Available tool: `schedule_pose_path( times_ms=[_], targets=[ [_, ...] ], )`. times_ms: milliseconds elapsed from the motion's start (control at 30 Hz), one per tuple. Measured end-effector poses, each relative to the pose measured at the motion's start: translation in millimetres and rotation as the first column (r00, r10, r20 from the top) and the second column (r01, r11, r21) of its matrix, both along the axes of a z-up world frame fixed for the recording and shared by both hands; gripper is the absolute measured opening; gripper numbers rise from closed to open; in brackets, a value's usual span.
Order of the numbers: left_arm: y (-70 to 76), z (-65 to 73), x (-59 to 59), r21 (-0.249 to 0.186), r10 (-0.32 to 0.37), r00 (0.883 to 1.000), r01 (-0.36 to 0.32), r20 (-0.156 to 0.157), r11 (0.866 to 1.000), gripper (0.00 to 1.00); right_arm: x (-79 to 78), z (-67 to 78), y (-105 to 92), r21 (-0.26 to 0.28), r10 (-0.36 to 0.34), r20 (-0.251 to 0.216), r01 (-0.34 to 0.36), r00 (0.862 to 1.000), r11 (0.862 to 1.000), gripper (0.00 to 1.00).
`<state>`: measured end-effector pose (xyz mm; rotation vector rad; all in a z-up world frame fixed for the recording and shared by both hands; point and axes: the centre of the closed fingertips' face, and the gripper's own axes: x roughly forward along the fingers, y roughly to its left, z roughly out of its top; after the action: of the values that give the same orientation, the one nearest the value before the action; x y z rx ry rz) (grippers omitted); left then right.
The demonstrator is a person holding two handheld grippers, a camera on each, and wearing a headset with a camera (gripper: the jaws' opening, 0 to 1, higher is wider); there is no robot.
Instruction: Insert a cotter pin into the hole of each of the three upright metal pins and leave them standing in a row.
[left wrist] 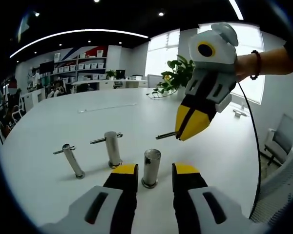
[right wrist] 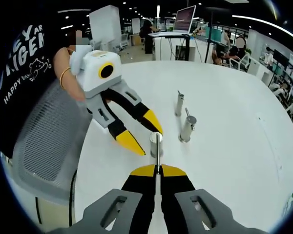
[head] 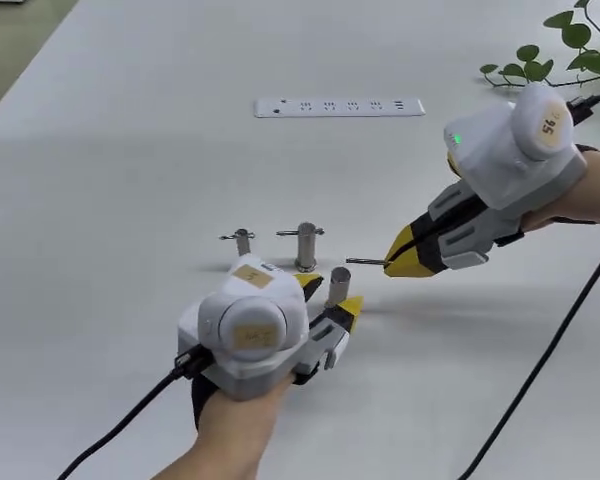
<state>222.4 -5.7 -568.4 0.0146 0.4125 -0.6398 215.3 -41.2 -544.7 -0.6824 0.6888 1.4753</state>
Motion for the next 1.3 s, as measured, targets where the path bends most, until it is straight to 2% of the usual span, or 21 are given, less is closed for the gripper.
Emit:
schedule_pose_path(
  times_ms=[167,300,433,633,700,900,1033,1167,1300],
  targets=[
    [-0.2,-6.7,4.5,0.037,-0.001,1.000,0.001,0.006,0.999,0.23,1.7,-4.2,-2.8,-0.008,-0.002,-0.004,0.002,1.000,1.000,0.00],
    [-2.5,-11.8,6.0,0.041,-0.003,1.000,0.004,-0.007,0.999,0.21,3.7,-8.2,-5.2,-0.019,-0.007,-0.002,0.007,1.000,1.000,0.00],
    [-3.5,-12.0,7.3,0.043,0.001,1.000,0.000,-0.007,0.999,0.13,4.8,-10.6,-7.8,-0.026,-0.010,0.000,0.010,1.000,1.000,0.00],
    [-1.9,-11.0,8.1,0.063,-0.007,1.000,0.006,0.001,0.998,0.10,5.4,-16.2,-12.1,-0.051,0.006,0.008,-0.006,1.000,0.999,0.00],
    [-2.1,-10.9,8.0,0.084,-0.029,1.000,0.028,0.013,0.996,0.10,5.5,-17.5,-12.0,-0.056,0.017,0.010,-0.017,1.000,0.998,0.00],
    [-3.1,-11.4,7.8,0.103,-0.105,0.994,0.103,0.018,0.989,0.10,5.0,-17.8,-7.4,-0.059,0.057,0.020,-0.056,0.998,0.997,0.00],
    [-3.4,-11.4,8.6,0.083,-0.152,0.988,0.150,0.008,0.985,0.10,5.6,-18.4,-5.9,-0.061,0.072,0.021,-0.071,0.997,0.996,0.00],
    [-4.9,-11.3,8.1,0.088,-0.210,0.978,0.209,0.007,0.974,0.10,4.3,-20.1,-5.2,-0.066,0.096,0.020,-0.094,0.995,0.993,0.00],
    [-5.5,-11.2,7.9,0.084,-0.240,0.971,0.239,0.006,0.967,0.10,4.2,-20.8,-5.2,-0.069,0.109,0.017,-0.107,0.994,0.992,0.00]
  ],
)
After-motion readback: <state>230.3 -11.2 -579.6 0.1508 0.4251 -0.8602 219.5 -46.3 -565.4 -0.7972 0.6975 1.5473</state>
